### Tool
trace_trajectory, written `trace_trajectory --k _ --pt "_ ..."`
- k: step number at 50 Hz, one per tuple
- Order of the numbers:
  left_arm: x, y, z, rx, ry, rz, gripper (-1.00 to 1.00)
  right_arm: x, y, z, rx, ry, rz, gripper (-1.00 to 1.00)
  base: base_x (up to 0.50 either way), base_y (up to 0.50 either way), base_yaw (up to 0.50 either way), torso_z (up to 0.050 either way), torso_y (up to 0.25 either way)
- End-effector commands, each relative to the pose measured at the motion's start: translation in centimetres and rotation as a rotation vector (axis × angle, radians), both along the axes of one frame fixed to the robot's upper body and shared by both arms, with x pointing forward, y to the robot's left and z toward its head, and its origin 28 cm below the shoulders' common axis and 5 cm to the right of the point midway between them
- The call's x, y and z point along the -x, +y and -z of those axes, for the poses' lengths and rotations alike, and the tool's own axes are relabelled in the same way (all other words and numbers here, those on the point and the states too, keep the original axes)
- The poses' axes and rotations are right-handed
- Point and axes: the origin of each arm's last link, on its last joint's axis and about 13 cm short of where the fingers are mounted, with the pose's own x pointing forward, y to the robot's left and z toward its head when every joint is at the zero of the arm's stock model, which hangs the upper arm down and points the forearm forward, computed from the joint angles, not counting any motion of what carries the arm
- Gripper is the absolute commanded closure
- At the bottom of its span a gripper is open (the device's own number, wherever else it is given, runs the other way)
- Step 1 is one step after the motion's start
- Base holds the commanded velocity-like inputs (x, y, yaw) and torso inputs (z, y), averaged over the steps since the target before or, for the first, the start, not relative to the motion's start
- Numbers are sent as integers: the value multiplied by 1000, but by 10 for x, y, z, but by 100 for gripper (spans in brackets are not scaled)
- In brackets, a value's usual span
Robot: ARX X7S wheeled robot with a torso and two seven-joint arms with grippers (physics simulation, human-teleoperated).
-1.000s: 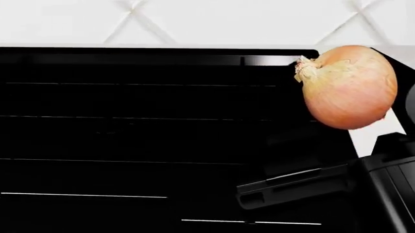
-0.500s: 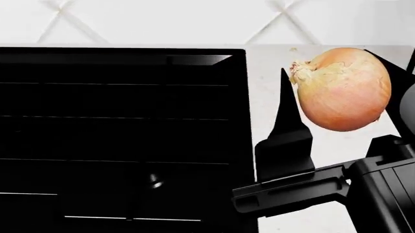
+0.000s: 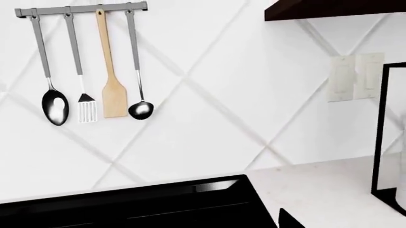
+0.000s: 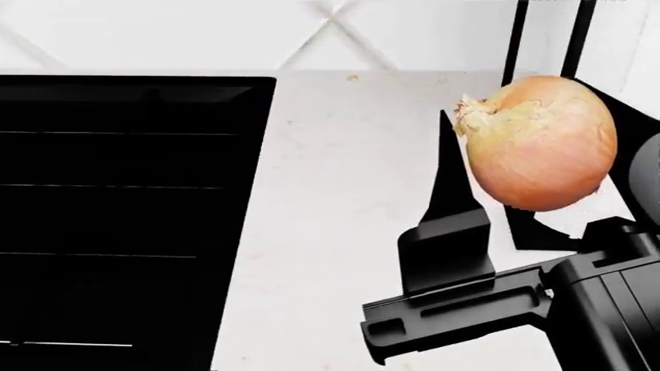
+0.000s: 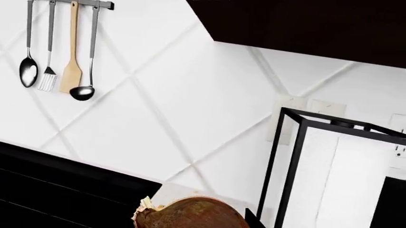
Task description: Place the avocado, onion, tomato and bell pepper on the cutting board.
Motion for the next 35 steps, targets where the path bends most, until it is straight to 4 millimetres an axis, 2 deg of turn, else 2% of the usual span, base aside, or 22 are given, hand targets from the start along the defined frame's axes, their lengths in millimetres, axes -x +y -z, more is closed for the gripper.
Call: trace_trajectory --k 1,35 --pt "1 1 -3 14 -59 20 -100 1 2 -8 -4 -71 -49 100 0 -500 0 0 0" --pt "4 1 -2 16 -62 20 -100 3 1 -4 2 -61 -51 100 0 -500 0 0 0"
